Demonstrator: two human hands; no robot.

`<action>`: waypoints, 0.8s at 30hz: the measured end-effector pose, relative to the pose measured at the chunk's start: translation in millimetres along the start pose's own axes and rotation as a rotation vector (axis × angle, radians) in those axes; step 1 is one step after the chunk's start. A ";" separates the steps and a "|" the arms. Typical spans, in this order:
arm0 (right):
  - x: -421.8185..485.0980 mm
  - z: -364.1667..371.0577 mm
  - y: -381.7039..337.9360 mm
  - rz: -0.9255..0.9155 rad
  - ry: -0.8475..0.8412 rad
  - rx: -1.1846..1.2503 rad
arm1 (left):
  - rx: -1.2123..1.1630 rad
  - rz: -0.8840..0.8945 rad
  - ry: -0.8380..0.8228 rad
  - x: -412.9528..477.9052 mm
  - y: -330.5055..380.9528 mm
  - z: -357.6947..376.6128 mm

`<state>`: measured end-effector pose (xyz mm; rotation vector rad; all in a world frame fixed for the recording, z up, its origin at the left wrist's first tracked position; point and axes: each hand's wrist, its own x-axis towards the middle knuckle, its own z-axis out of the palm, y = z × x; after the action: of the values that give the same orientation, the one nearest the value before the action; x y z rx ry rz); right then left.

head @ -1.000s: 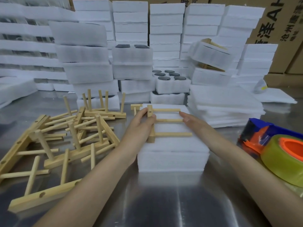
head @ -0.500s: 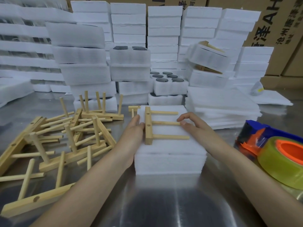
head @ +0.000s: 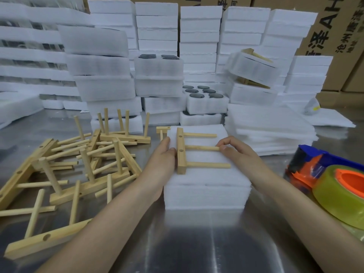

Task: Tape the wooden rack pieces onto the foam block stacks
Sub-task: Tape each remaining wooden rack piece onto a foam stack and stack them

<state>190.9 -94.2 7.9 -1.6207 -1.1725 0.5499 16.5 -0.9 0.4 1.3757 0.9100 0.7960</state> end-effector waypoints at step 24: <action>10.6 -5.3 16.4 0.080 -0.031 -0.124 | 0.041 -0.052 -0.032 -8.4 10.2 -0.7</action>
<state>206.5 -87.4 -2.9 -1.7769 -1.1886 0.5638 12.5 -7.6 11.2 1.3917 0.9382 0.7178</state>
